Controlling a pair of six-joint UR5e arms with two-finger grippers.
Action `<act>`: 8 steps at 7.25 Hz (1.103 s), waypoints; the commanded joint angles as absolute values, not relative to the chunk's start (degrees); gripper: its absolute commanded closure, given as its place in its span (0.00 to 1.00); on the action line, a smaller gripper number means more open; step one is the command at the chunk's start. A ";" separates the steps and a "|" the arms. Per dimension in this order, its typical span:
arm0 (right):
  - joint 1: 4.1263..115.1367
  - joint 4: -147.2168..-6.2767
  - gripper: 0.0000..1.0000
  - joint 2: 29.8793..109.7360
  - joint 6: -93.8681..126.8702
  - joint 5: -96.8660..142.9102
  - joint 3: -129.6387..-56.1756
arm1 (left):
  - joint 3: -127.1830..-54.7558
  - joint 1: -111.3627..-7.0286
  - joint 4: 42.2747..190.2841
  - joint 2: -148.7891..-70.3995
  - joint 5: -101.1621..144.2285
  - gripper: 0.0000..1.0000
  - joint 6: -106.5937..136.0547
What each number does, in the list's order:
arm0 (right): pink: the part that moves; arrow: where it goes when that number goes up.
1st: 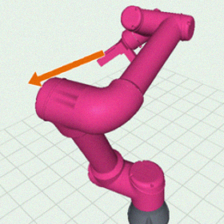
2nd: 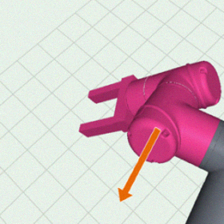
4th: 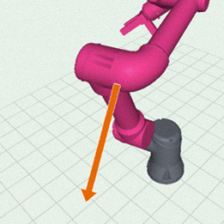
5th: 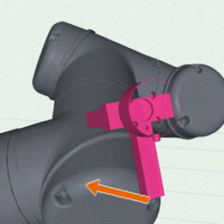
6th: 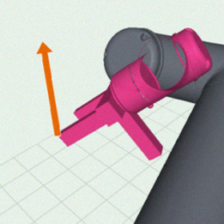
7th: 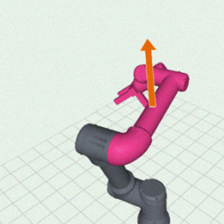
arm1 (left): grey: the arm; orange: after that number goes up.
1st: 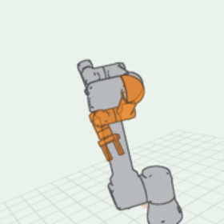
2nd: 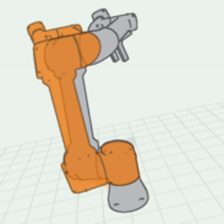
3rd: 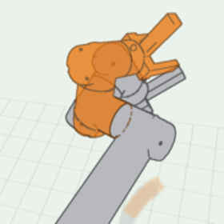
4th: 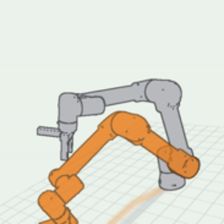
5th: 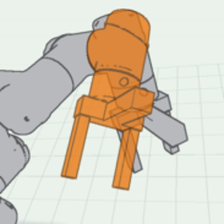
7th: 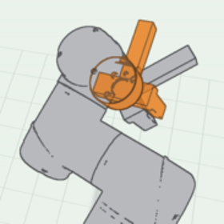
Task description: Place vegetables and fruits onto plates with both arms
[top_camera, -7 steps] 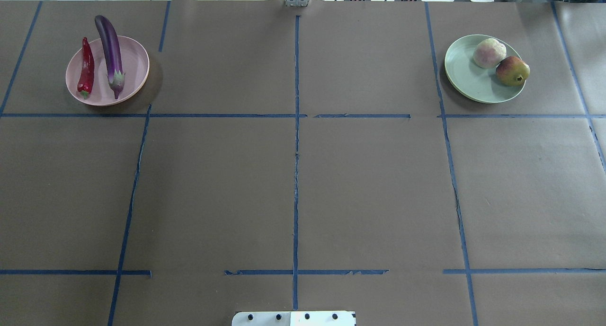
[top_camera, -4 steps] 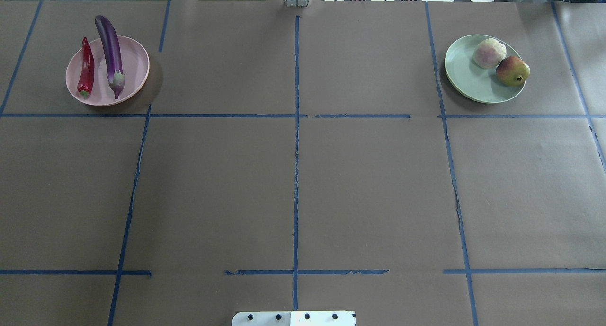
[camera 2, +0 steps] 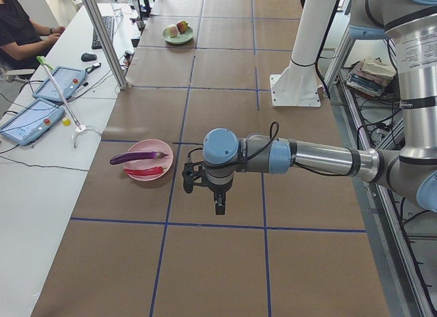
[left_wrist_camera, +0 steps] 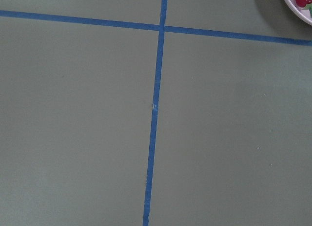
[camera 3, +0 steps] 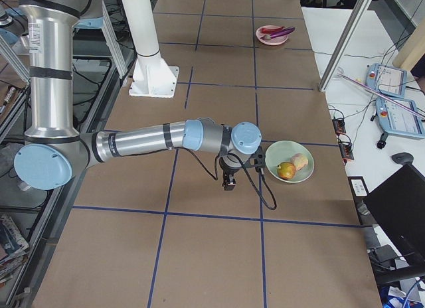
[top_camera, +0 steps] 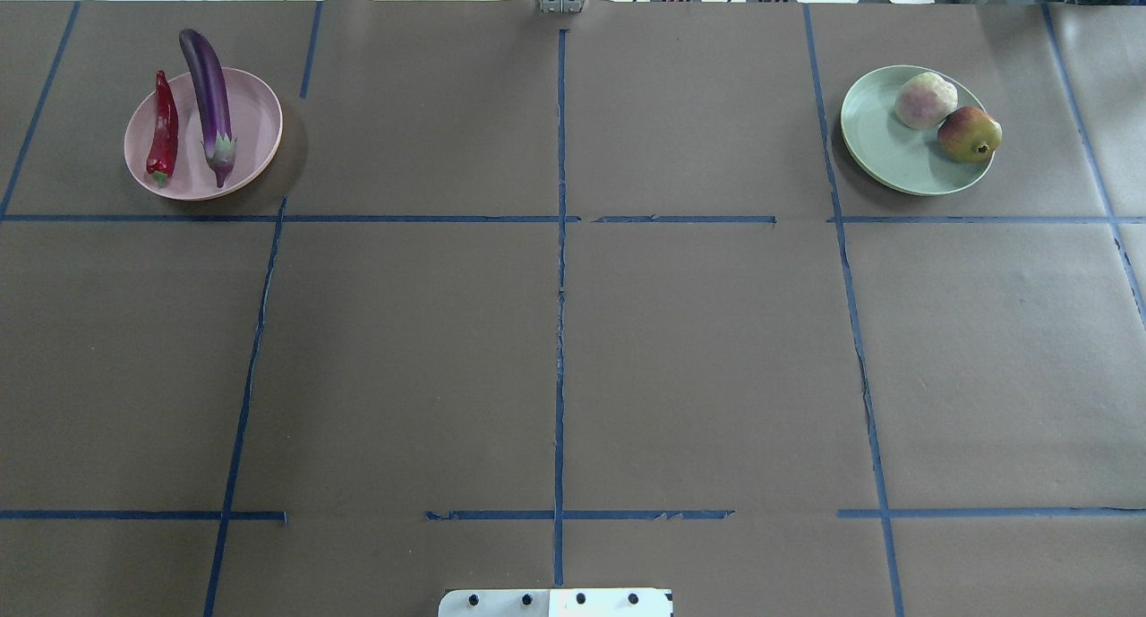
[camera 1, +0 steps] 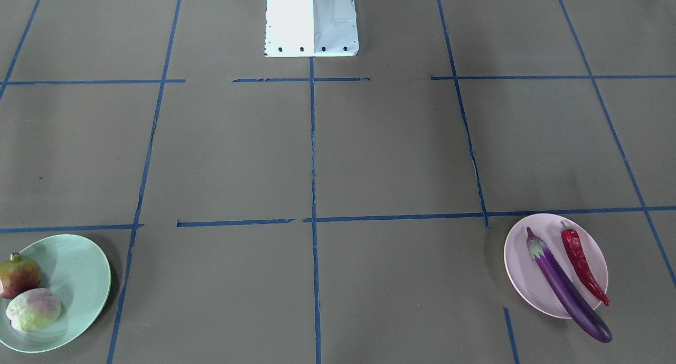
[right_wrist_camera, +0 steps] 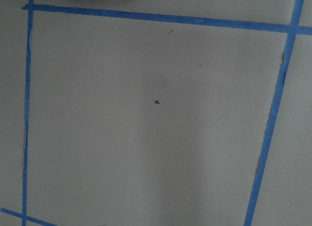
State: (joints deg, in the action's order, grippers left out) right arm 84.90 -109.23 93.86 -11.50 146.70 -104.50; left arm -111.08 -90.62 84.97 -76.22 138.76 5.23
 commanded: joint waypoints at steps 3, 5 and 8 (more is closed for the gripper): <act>84.55 -108.64 0.00 91.33 -11.51 147.66 -104.59 | -110.22 -90.62 84.99 -76.29 139.13 0.00 5.19; 84.46 -108.63 0.00 88.86 -11.34 147.92 -104.85 | -110.39 -90.62 84.99 -76.20 139.22 0.00 5.19; 84.46 -108.63 0.00 90.78 -11.43 147.83 -106.51 | -110.39 -90.70 84.99 -75.85 140.18 0.00 5.19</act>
